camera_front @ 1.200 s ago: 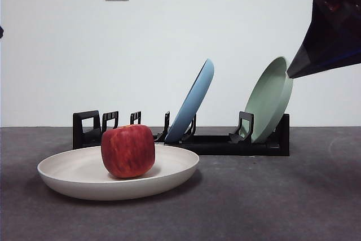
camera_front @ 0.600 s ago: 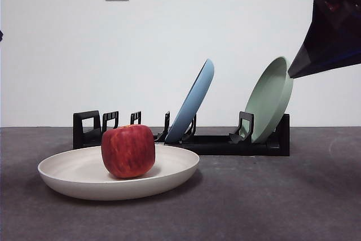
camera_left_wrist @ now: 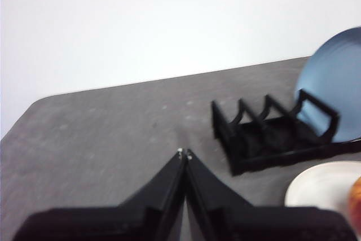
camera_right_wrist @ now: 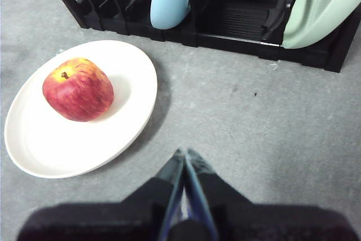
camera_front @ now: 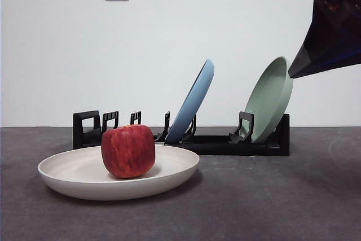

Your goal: Take the yellow plate from the plate rack,put the plate on the table,take the apple from the table,put the apple in the plate

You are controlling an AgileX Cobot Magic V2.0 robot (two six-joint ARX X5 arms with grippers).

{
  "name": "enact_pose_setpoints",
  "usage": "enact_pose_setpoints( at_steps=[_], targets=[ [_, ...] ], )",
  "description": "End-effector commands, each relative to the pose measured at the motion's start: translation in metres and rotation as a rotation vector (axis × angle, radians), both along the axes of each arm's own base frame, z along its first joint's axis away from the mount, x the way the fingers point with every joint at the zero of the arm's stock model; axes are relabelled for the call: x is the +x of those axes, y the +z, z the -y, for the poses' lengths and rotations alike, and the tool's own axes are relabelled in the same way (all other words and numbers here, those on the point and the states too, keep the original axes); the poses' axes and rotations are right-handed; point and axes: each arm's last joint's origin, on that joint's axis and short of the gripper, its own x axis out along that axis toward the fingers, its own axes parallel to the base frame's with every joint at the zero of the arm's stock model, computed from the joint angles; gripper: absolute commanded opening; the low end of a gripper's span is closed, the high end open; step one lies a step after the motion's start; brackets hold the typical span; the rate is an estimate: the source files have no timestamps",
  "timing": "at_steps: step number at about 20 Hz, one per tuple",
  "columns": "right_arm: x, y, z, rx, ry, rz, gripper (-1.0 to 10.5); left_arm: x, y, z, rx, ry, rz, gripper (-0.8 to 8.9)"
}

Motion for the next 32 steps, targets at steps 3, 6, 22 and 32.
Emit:
enact_pose_setpoints(
  at_steps=[3,6,22,32],
  targets=[
    [0.000,-0.001,0.000,0.007,-0.007,-0.001,0.0,0.002,-0.042,-0.006,0.012,0.048,-0.021,-0.03],
    [0.000,-0.001,0.000,0.007,-0.007,-0.001,0.0,0.003,-0.059,-0.007,0.004,0.058,-0.036,-0.03],
    [0.000,-0.001,0.000,0.007,-0.008,-0.001,0.0,0.004,-0.072,-0.007,-0.021,0.062,-0.101,-0.03],
    [-0.005,0.006,0.005,-0.025,0.009,0.062,0.0,0.004,-0.072,-0.007,-0.021,0.062,-0.101,-0.03]
  ],
)
